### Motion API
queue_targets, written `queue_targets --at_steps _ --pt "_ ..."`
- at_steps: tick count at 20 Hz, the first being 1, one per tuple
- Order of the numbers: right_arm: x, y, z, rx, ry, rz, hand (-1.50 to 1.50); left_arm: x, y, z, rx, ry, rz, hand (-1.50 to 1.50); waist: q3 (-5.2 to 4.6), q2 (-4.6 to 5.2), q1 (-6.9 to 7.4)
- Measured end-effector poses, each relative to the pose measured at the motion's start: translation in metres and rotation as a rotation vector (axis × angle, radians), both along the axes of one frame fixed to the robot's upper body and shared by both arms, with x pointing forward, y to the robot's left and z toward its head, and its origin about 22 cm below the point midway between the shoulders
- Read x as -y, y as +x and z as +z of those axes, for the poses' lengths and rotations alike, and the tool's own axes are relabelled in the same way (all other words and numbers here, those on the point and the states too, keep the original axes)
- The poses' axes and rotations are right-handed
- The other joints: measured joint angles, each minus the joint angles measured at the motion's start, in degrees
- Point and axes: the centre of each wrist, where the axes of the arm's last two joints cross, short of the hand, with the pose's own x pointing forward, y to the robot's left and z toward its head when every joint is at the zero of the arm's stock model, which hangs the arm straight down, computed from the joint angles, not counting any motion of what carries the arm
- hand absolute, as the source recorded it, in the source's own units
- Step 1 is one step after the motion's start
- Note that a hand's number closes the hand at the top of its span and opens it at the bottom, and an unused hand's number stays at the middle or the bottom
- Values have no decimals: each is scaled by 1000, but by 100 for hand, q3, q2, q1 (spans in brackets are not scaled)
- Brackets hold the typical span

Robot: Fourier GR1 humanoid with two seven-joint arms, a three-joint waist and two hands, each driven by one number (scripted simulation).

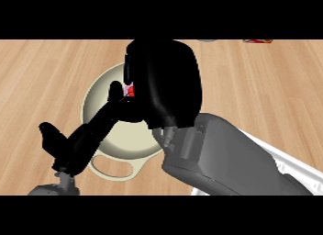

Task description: Pick the cupcake from the tray and place it in the pot

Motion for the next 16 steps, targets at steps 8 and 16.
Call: queue_targets --at_steps 8,16 --pt "-30 59 -26 -52 42 -20 150 0 1 1 9 6 -18 0 1 37 91" --pt "-37 93 -61 -113 118 -39 150 8 7 1 14 5 -55 0 -1 96 279"
